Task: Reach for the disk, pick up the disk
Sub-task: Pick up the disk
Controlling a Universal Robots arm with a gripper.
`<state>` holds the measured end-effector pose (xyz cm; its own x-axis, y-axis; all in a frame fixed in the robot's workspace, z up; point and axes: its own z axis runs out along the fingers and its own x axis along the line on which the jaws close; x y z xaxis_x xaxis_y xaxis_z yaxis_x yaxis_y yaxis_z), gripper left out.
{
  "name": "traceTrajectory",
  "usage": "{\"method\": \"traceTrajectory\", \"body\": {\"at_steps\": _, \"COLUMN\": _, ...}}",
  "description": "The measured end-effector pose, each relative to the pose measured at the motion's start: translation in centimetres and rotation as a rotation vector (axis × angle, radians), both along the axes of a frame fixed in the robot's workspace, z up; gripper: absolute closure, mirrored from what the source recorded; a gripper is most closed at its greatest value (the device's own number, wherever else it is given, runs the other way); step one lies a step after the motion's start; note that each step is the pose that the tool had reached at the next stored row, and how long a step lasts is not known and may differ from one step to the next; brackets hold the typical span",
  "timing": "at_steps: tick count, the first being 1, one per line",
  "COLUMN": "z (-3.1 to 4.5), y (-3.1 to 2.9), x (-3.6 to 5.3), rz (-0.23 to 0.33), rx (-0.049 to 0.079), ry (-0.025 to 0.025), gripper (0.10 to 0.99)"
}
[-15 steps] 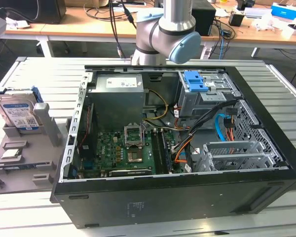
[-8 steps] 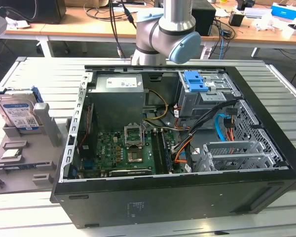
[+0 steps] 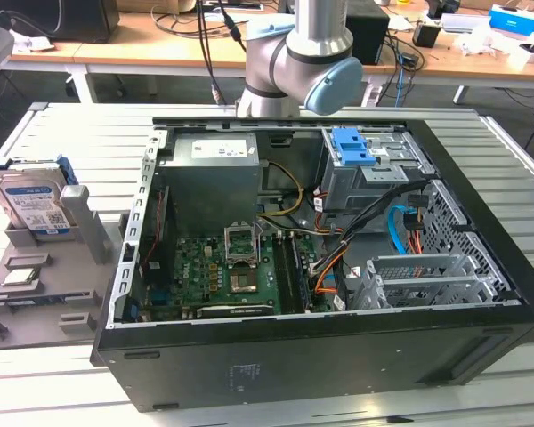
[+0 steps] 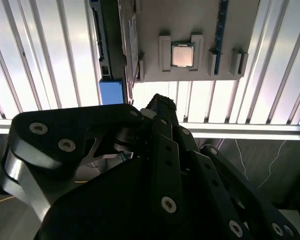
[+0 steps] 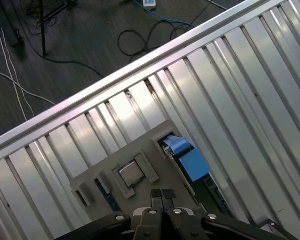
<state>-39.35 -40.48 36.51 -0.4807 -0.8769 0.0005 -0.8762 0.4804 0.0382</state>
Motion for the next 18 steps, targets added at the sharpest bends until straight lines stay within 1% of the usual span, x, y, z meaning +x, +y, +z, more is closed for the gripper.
{"method": "traceTrajectory", "body": {"at_steps": 6, "z": 0.0, "y": 0.0, "x": 0.0, "rz": 0.044, "rx": 0.0, "ry": 0.0, "gripper": 0.98}}
{"method": "traceTrajectory", "body": {"at_steps": 10, "z": 0.0, "y": 0.0, "x": 0.0, "rz": 0.093, "rx": 0.0, "ry": 0.0, "gripper": 0.98}}
{"method": "traceTrajectory", "body": {"at_steps": 18, "z": 0.0, "y": 0.0, "x": 0.0, "rz": 0.138, "rx": 0.0, "ry": 0.0, "gripper": 0.98}}
